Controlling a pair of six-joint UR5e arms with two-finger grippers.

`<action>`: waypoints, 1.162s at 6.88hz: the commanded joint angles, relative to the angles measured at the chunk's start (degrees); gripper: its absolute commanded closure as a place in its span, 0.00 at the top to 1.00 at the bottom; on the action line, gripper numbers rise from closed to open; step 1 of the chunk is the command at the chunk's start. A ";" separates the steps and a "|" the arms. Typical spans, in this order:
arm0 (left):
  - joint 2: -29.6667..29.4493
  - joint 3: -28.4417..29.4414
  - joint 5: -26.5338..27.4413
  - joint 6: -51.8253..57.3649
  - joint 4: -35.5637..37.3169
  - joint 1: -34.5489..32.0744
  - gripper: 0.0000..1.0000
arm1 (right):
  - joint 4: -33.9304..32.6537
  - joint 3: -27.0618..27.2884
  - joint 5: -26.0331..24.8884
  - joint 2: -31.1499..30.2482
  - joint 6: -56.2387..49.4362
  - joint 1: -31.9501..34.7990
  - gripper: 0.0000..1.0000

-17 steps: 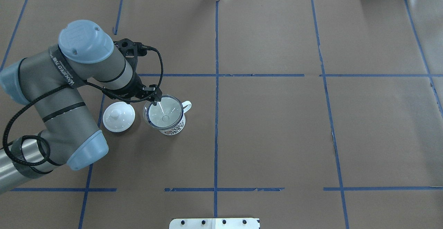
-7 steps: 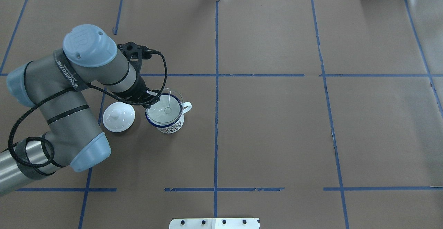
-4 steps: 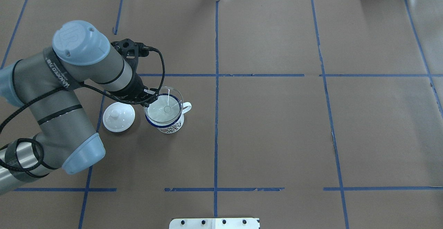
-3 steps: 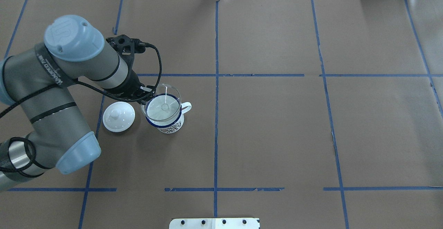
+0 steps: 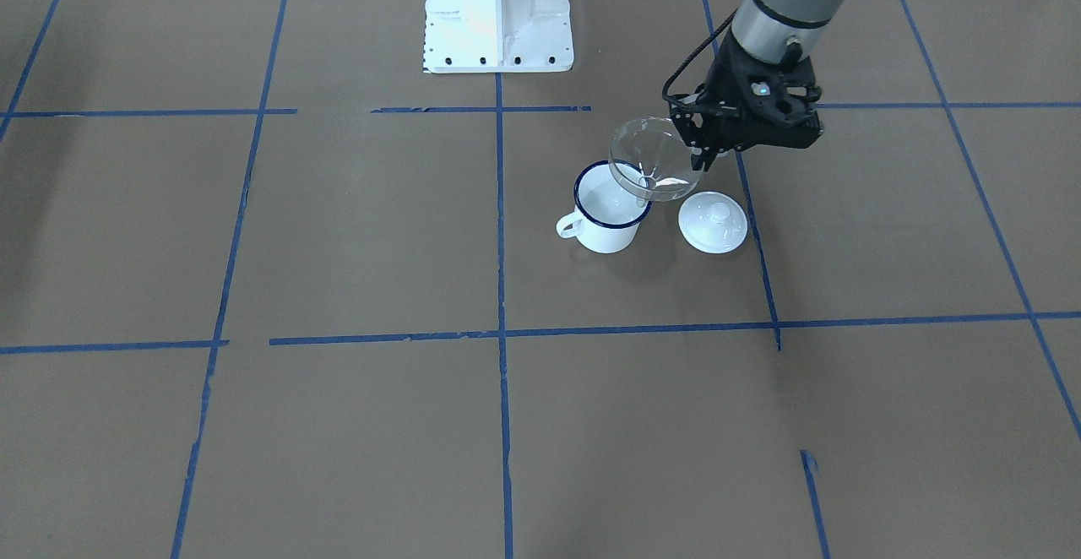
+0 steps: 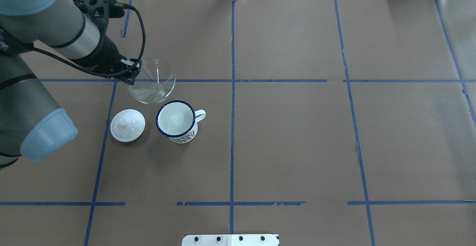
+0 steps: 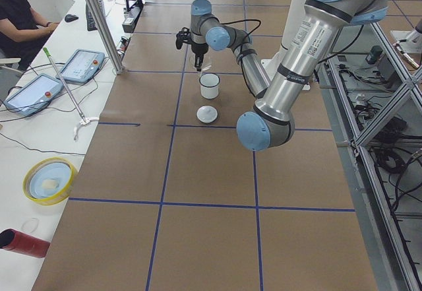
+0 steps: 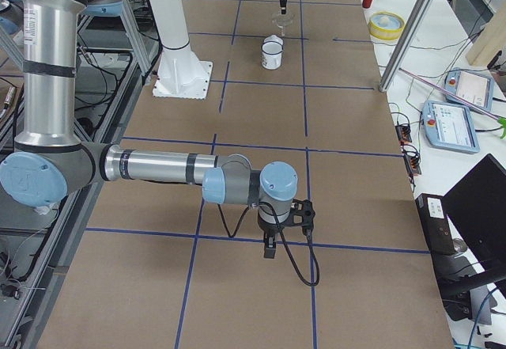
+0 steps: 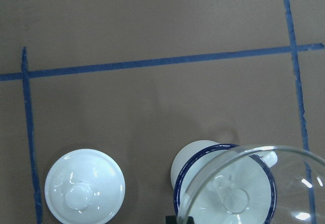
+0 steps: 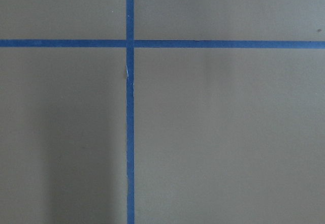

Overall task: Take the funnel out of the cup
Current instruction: 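Lift the glass funnel out of the mug with the left gripper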

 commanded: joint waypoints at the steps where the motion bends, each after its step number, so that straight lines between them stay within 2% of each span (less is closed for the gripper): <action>1: -1.32 0.50 -0.46 0.83 -5.65 -3.30 0.00 | 0.00 0.07 0.00 -0.06 0.00 0.00 1.00; 2: -0.62 3.90 0.06 1.00 -15.62 -4.26 0.00 | 0.00 -0.01 0.00 -0.06 0.00 0.00 1.00; 3: 0.78 6.20 3.29 1.01 -23.99 -4.71 0.00 | 0.00 -0.01 0.00 0.03 0.00 0.00 1.00; 4: 2.10 9.09 11.06 1.09 -31.82 -4.63 0.00 | 0.00 0.07 0.00 -0.06 0.00 0.00 1.00; 5: 2.28 14.17 13.14 2.49 -37.90 -4.54 0.00 | 0.00 -0.01 0.00 0.03 0.00 0.00 1.00; 7: 7.18 22.78 29.95 4.35 -59.02 -3.14 0.00 | 0.00 -0.01 0.00 -0.06 0.00 0.00 1.00; 8: 8.08 27.44 34.91 4.43 -66.10 -1.56 0.00 | 0.00 -0.01 0.00 -0.06 0.00 0.00 1.00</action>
